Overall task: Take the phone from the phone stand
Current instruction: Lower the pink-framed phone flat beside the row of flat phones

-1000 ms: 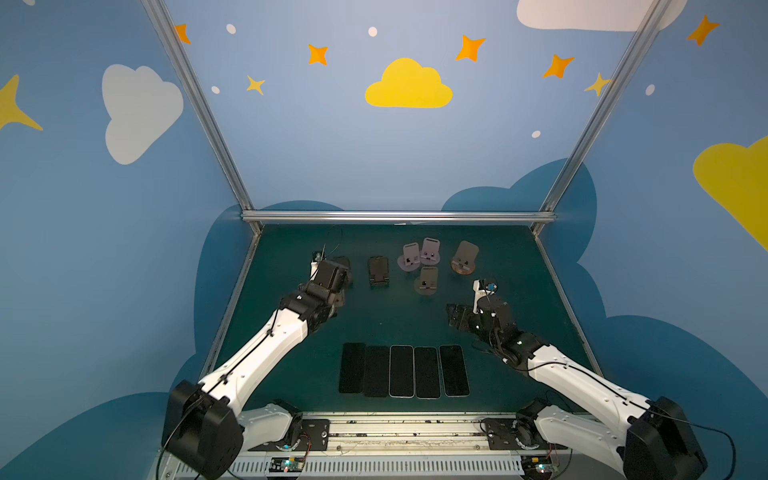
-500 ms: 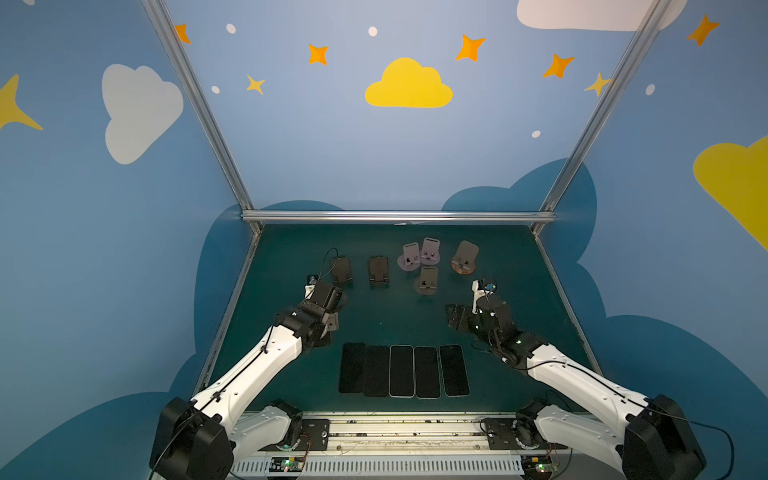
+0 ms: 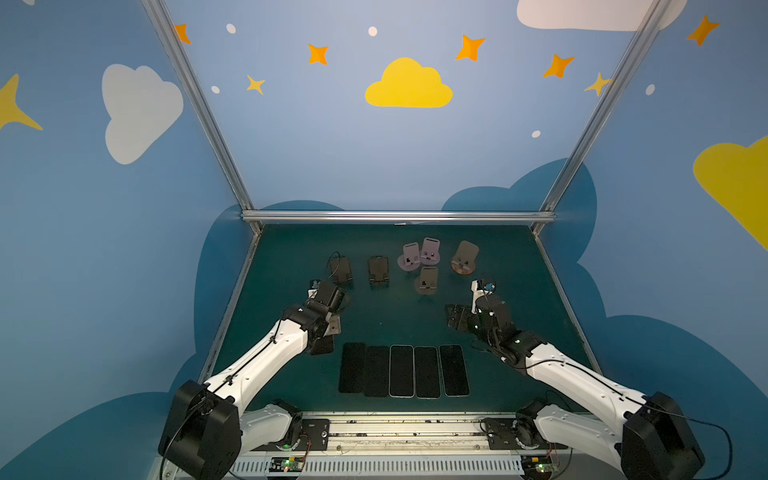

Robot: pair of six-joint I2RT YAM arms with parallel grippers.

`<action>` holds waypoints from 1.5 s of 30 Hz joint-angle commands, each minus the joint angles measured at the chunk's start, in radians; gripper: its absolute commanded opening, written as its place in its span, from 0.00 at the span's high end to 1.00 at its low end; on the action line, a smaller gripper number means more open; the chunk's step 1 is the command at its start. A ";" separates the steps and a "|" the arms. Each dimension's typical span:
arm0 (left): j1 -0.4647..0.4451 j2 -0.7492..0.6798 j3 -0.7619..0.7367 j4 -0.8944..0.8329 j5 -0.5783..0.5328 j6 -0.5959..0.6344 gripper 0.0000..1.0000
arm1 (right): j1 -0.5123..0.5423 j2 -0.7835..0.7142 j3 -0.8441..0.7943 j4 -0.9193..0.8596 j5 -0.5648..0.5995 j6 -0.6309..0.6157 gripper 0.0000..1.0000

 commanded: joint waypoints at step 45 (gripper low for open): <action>-0.012 0.358 0.034 -0.134 0.196 -0.084 0.30 | 0.003 0.021 0.044 -0.013 0.030 0.012 0.13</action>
